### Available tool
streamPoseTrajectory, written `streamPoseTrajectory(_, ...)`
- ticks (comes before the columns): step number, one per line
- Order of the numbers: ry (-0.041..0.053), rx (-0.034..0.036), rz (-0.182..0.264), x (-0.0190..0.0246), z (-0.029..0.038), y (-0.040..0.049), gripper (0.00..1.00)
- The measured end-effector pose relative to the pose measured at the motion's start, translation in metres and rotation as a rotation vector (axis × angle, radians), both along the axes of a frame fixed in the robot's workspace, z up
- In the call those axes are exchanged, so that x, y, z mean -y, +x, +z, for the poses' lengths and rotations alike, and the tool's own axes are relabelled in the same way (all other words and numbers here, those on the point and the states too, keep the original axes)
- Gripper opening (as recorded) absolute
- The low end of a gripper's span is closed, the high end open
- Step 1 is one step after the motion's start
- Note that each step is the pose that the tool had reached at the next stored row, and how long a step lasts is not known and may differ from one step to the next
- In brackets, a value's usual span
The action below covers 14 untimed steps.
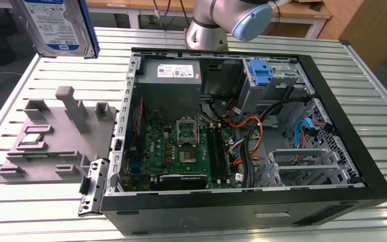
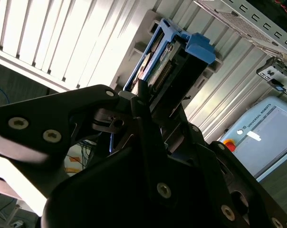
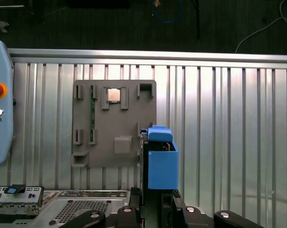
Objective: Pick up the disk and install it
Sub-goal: 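Pick up the disk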
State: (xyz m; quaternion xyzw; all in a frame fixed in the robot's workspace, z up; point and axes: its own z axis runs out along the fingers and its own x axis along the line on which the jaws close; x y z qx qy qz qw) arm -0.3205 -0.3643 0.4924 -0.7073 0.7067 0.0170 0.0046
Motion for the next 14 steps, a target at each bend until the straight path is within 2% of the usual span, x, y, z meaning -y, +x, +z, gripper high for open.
streamPoseTrajectory(6,0.0000,0.0000,0.000,0.0000,0.0000,0.0051,0.35)
streamPoseTrajectory(14,0.0000,0.0001,0.000,0.0000,0.0000,0.0162,0.35)
